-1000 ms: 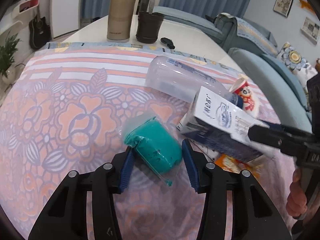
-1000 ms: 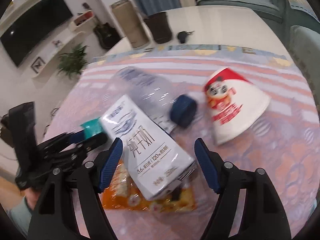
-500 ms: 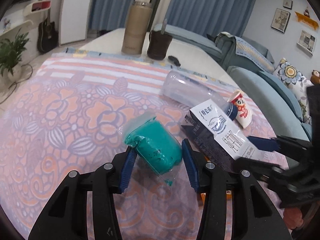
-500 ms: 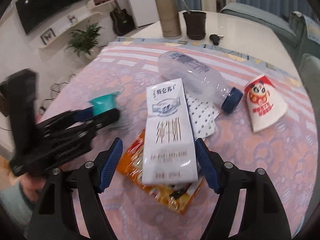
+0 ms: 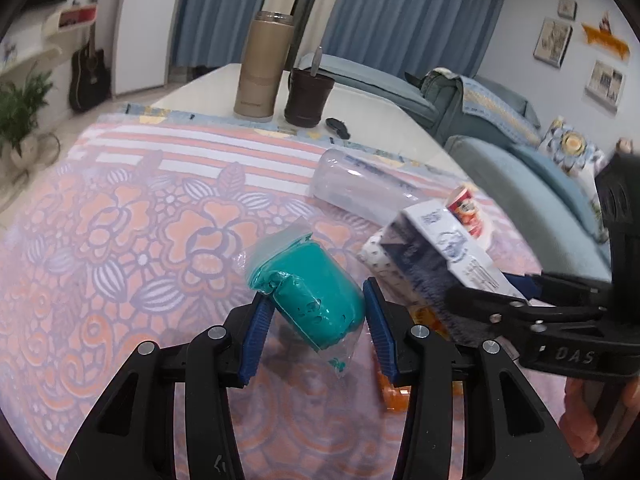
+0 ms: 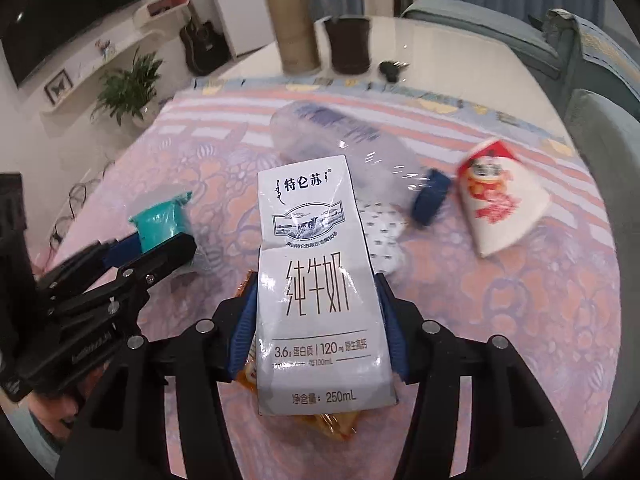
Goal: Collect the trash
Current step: 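Grasp the teal clay packet with the left tool while the right tool grasps the milk carton, then carry packet and carton over the wastebasket and open both tools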
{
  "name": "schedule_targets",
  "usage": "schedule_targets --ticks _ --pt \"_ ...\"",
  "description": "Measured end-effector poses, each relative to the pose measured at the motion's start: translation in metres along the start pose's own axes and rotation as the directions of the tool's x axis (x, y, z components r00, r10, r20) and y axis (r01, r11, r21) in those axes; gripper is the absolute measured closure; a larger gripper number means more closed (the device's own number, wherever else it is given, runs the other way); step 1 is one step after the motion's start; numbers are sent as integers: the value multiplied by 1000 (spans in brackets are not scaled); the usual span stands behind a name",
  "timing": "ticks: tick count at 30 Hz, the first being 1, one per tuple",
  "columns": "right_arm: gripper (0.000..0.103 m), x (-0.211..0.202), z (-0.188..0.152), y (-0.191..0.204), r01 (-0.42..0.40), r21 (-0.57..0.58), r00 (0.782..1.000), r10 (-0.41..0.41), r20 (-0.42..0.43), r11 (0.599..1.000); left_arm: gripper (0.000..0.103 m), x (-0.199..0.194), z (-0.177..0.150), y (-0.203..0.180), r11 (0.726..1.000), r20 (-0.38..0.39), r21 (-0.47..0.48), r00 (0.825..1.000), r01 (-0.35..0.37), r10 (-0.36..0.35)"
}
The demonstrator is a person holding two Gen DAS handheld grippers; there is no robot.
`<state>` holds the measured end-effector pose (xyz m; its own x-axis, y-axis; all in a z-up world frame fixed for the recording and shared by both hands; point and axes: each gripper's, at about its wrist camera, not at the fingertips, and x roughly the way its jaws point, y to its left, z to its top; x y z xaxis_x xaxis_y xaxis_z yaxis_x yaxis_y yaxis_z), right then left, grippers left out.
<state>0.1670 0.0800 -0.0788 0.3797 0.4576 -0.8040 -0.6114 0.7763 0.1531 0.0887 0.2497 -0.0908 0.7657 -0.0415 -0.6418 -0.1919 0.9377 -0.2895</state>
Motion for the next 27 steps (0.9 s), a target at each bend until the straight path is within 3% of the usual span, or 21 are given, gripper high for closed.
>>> schedule_targets --ticks 7,14,20,27 --pt "52 -76 -10 -37 23 94 989 -37 145 995 59 -35 22 -35 995 81 40 992 90 -93" --pt "52 -158 -34 -79 88 206 950 -144 277 975 59 -68 42 -106 966 149 150 961 213 -235" --pt "52 -209 -79 -135 163 362 910 -281 304 918 59 -74 43 -181 916 133 243 924 319 -357" --pt "52 -240 -144 -200 215 552 868 -417 270 805 59 -56 25 -260 849 46 315 887 423 -459"
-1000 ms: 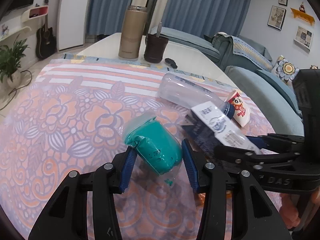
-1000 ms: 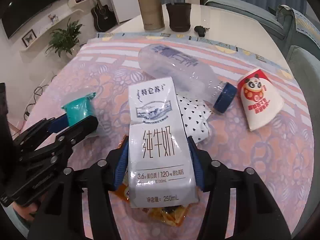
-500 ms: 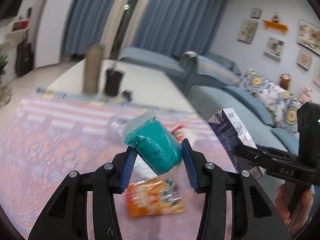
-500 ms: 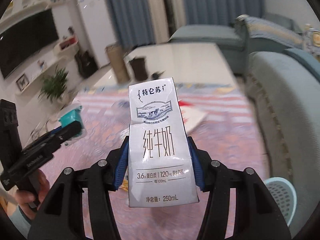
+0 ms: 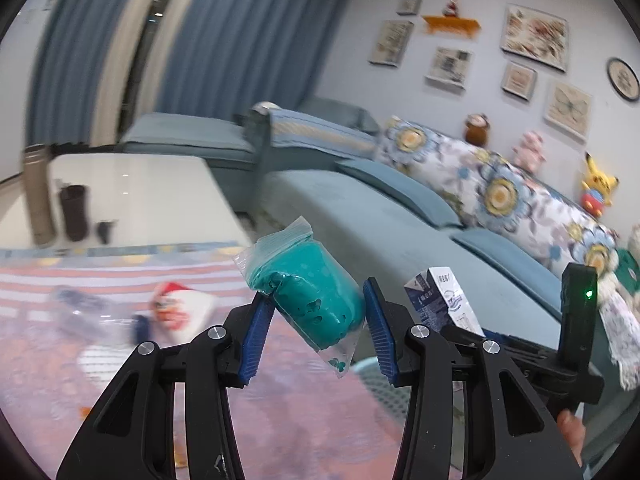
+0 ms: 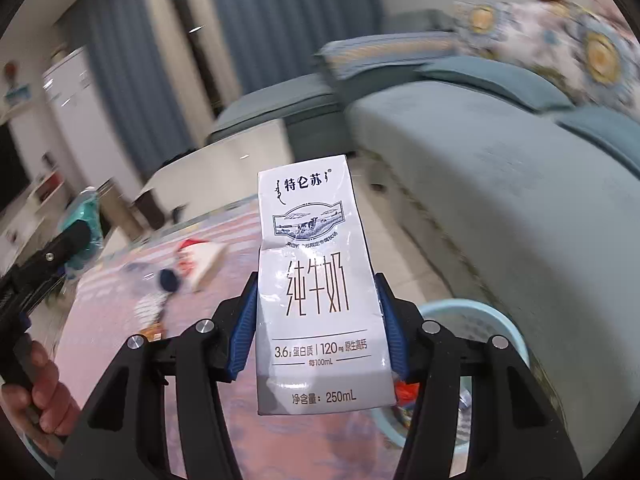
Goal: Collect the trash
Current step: 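Carry packet and carton over the wastebasket and open both tools, then move both open tools back over the table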
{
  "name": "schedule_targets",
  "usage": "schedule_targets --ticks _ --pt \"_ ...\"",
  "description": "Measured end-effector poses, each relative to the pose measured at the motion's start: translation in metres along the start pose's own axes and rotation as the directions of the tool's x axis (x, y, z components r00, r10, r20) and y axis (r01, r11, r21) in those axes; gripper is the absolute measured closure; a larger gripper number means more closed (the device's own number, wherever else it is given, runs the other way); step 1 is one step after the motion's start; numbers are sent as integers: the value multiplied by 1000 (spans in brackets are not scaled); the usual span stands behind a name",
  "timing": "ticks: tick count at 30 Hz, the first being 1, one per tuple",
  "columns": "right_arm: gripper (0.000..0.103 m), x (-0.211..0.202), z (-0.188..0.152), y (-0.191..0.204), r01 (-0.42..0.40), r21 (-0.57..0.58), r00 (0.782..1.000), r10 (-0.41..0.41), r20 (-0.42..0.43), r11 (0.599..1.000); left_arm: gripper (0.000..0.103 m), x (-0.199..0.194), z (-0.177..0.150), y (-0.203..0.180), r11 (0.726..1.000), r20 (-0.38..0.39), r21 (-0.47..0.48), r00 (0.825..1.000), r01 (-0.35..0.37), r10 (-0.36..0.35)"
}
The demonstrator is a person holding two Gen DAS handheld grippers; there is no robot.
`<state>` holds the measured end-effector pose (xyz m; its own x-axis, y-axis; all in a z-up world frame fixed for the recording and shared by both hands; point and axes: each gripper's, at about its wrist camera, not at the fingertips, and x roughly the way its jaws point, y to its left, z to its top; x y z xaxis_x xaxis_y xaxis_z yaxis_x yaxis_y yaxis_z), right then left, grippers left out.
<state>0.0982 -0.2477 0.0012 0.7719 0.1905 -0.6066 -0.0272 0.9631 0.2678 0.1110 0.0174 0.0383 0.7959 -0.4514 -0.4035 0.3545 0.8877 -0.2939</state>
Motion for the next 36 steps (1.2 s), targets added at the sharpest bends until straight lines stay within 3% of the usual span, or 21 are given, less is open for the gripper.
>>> schedule_targets --ticks 5,15,18,20,25,36 --pt "52 5 -11 -52 95 98 995 -94 -22 991 59 50 -18 -40 996 -97 30 992 85 -82" --pt "51 35 -39 -116 200 242 976 -171 -138 949 58 127 -68 -87 981 -293 77 944 177 -148" --pt "51 39 -45 -126 211 275 973 -174 -154 938 54 136 -73 -91 980 -314 91 939 176 -139" --pt "50 41 -49 -131 215 297 971 -172 -164 930 45 140 -75 -91 981 -320 89 938 171 -134" --pt "50 41 -56 -139 206 316 973 -158 -169 926 41 140 -78 -88 983 -327 89 937 163 -126" --pt "50 38 -48 -112 136 225 986 -110 -121 965 40 113 -77 -65 988 -308 70 945 135 -107"
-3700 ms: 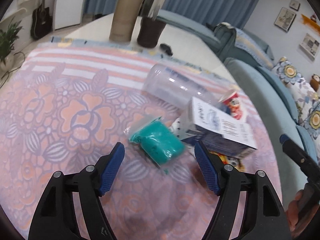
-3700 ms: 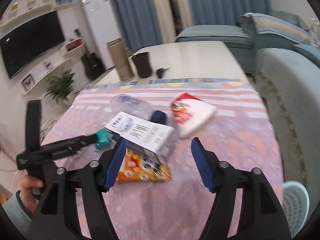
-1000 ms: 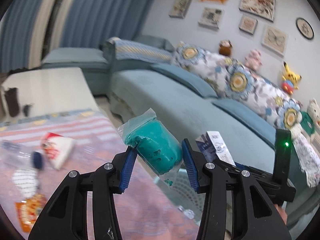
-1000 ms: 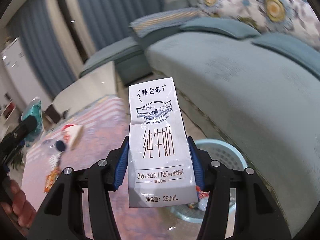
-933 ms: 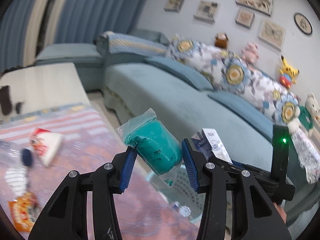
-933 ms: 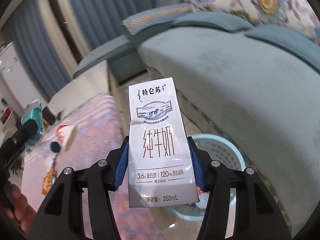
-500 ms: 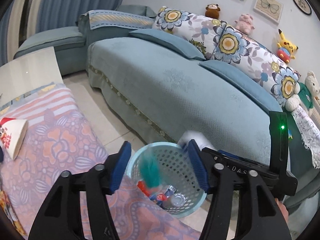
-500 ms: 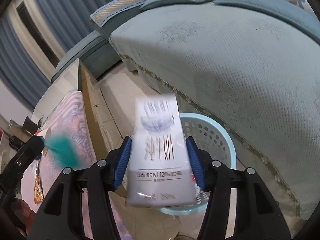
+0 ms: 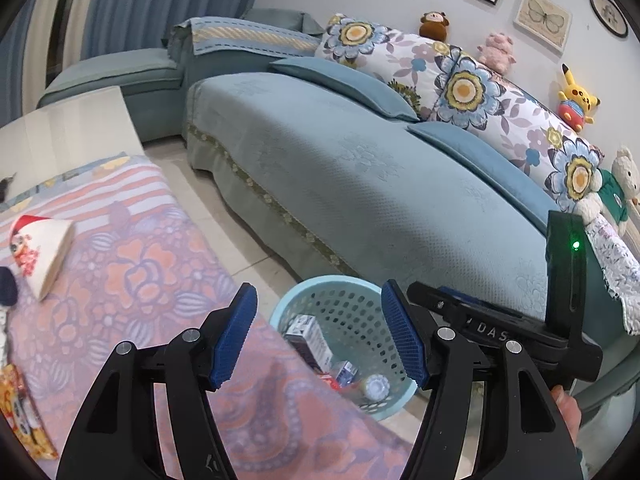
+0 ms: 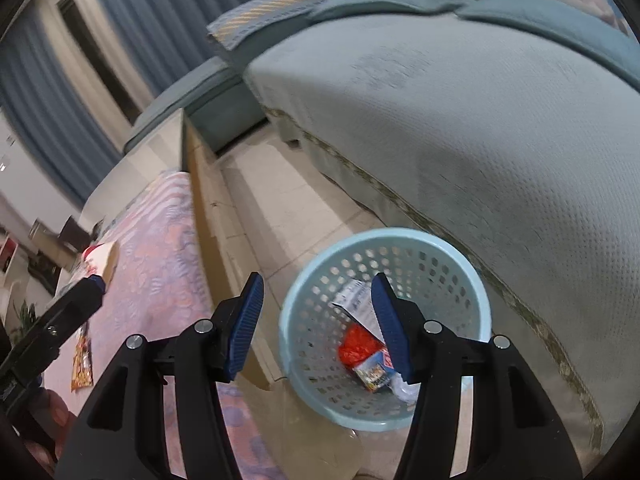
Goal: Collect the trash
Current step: 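Move both open tools back over the table, then grasp the orange snack bag with the left tool while the right tool grasps the paper cone cup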
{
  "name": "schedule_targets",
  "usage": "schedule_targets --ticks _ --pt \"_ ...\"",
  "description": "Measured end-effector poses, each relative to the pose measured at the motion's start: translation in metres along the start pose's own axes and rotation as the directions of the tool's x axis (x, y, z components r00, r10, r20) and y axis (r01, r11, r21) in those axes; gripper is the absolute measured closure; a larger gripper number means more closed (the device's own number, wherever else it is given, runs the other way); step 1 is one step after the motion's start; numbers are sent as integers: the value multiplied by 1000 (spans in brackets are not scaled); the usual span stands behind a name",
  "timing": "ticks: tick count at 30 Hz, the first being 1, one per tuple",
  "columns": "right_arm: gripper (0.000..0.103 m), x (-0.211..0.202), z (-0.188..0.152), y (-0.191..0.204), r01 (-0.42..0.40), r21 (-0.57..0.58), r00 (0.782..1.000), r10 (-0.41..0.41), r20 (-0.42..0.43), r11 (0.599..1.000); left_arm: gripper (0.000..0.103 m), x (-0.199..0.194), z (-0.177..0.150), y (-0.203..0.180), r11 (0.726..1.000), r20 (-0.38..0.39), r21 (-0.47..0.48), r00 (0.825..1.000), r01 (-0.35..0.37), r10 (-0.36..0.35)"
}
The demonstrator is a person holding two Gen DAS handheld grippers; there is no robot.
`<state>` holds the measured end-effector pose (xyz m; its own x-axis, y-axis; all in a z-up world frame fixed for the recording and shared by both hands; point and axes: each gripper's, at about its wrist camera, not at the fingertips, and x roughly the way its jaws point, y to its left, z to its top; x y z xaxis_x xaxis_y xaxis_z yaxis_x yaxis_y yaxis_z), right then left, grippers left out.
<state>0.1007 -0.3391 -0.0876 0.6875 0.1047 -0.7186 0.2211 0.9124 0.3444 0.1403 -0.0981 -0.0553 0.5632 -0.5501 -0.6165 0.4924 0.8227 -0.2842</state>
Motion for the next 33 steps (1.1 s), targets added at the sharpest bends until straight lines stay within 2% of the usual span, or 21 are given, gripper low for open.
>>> schedule_targets --ticks 7,12,14,17,21,23,25,27,30,33 --pt "50 -20 -2 58 -71 -162 995 81 57 984 38 -52 -11 39 993 46 -86 996 -75 79" --pt "50 -22 -10 101 -118 -258 990 133 44 959 35 -98 -31 82 967 65 -187 980 -175 190" --pt "50 -20 -15 119 -133 -292 989 147 27 947 31 -113 -41 100 951 54 -222 971 -214 231" --pt "50 -12 -25 146 -142 -348 988 152 0 927 30 -128 -57 131 920 7 -273 956 -280 293" --pt "50 0 -36 167 -163 -373 986 158 -44 913 30 -131 -74 163 884 -71 -326 941 -335 331" --pt "50 5 -41 175 -175 -378 985 162 -65 909 30 -124 -81 174 865 -120 -328 925 -379 360" --pt "50 9 -46 180 -176 -390 984 159 -78 904 30 -115 -86 179 843 -165 -301 895 -446 415" --pt "50 12 -50 183 -174 -399 985 152 -87 900 30 -107 -91 183 840 -193 -293 889 -456 415" --pt "50 18 -54 186 -180 -400 983 150 -106 899 25 -98 -93 178 829 -209 -226 857 -511 471" --pt "50 21 -57 186 -189 -399 981 153 -121 897 26 -93 -95 174 814 -218 -182 830 -552 514"
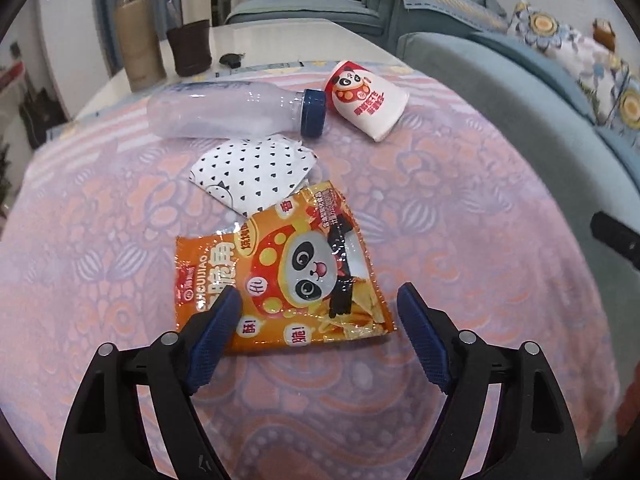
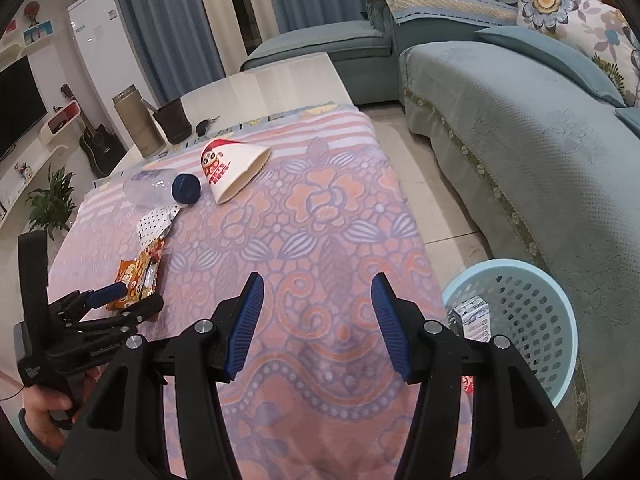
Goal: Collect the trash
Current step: 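Grasp the orange snack bag with the left tool while the right tool grasps the paper cone cup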
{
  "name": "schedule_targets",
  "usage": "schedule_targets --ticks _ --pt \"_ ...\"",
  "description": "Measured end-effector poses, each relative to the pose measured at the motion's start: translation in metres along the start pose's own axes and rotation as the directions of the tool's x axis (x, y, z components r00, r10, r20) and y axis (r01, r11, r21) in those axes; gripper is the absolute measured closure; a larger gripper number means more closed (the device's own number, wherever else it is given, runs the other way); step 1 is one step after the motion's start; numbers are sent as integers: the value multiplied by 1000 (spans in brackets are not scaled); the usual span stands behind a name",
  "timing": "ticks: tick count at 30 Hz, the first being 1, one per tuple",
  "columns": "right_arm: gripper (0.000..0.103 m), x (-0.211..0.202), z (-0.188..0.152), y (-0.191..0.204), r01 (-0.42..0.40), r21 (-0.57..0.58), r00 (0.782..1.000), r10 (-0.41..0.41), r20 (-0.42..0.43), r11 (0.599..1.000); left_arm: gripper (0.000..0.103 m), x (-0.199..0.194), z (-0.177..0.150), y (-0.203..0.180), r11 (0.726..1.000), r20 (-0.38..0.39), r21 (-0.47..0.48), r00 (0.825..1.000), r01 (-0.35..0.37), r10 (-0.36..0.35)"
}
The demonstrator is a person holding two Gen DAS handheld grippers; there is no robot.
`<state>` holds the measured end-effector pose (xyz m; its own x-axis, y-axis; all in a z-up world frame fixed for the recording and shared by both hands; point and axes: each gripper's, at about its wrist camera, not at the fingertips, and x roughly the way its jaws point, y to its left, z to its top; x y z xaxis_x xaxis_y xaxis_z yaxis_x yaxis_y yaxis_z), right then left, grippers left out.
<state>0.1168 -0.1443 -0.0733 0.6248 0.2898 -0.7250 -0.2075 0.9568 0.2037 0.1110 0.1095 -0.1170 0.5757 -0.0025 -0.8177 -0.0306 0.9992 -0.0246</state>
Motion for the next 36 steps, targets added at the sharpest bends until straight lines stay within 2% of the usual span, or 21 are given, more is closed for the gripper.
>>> schedule_targets --ticks 3,6,10,13,14,16,21,24,25,28,32,36 --pt "50 5 0 6 -24 -3 1000 24 -10 1000 33 -1 -3 -1 998 11 34 999 -46 46" --pt "50 14 4 20 -69 -20 997 68 -28 997 47 -5 -4 1 999 21 38 999 -29 29" --pt "50 30 20 49 -104 -95 994 102 -33 990 75 -10 -5 4 999 46 29 999 17 -18" --pt "44 49 39 69 -127 -130 992 124 -31 983 86 -11 -8 15 998 79 -22 996 53 -51" --pt "44 59 48 75 -129 -132 992 126 -29 983 96 -13 -9 19 996 94 -39 993 75 -71" --pt "44 76 61 80 -141 -114 990 138 -33 983 96 -19 -11 24 993 129 -63 988 99 -90" --pt "41 128 98 73 -168 25 984 169 -60 985 96 -30 -14 38 978 204 -119 968 174 -148" --pt "36 150 111 71 -173 62 982 177 -69 983 96 -30 -14 40 971 218 -129 961 201 -170" --pt "33 155 113 72 -171 60 982 175 -71 984 96 -30 -13 40 968 221 -128 958 214 -182" --pt "32 171 119 77 -146 34 985 149 -92 989 96 -32 -14 40 966 228 -126 954 226 -193" --pt "31 184 122 86 -178 18 977 178 -118 984 96 -33 -15 41 962 235 -130 950 242 -207" --pt "32 193 121 105 -160 -46 979 153 -133 986 96 -34 -16 41 959 236 -131 948 250 -215"
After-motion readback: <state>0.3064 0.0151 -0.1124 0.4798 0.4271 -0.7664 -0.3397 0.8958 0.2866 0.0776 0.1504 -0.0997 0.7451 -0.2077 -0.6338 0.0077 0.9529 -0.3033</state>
